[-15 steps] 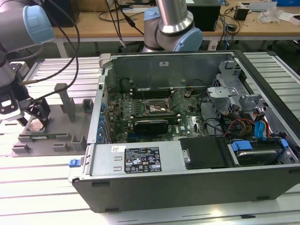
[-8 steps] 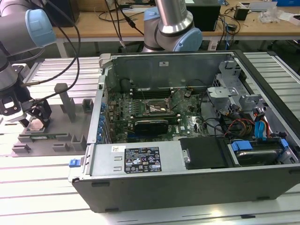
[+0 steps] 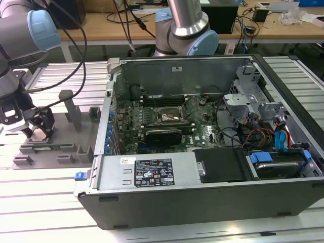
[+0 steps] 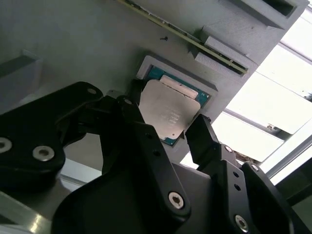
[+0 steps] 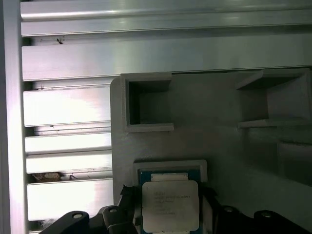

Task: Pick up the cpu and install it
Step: 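Pick up the cpu and move it towards the insertion slot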

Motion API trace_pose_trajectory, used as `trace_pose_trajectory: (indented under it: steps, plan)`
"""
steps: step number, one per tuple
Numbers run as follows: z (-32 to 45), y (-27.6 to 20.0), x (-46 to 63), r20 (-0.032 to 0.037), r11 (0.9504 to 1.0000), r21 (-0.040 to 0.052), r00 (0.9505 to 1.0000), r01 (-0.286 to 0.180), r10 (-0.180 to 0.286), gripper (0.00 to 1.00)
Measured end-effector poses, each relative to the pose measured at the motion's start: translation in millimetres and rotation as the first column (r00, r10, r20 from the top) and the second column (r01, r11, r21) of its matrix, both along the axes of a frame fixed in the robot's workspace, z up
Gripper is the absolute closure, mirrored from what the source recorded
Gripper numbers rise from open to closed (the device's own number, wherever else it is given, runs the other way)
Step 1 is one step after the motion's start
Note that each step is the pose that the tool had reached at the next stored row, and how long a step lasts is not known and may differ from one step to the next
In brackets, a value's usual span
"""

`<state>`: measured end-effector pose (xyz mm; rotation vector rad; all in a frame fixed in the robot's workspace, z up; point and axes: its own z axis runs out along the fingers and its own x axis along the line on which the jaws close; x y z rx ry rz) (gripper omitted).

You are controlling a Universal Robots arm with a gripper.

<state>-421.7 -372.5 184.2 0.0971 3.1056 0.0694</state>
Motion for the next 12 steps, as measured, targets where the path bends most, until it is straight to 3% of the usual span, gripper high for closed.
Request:
trace_pose_trajectory:
  steps: [12]
  plan:
    - [3.2, 0.0, 1.3, -0.0001, 1.0, 0.0, 1.0, 0.0, 0.0, 0.36]
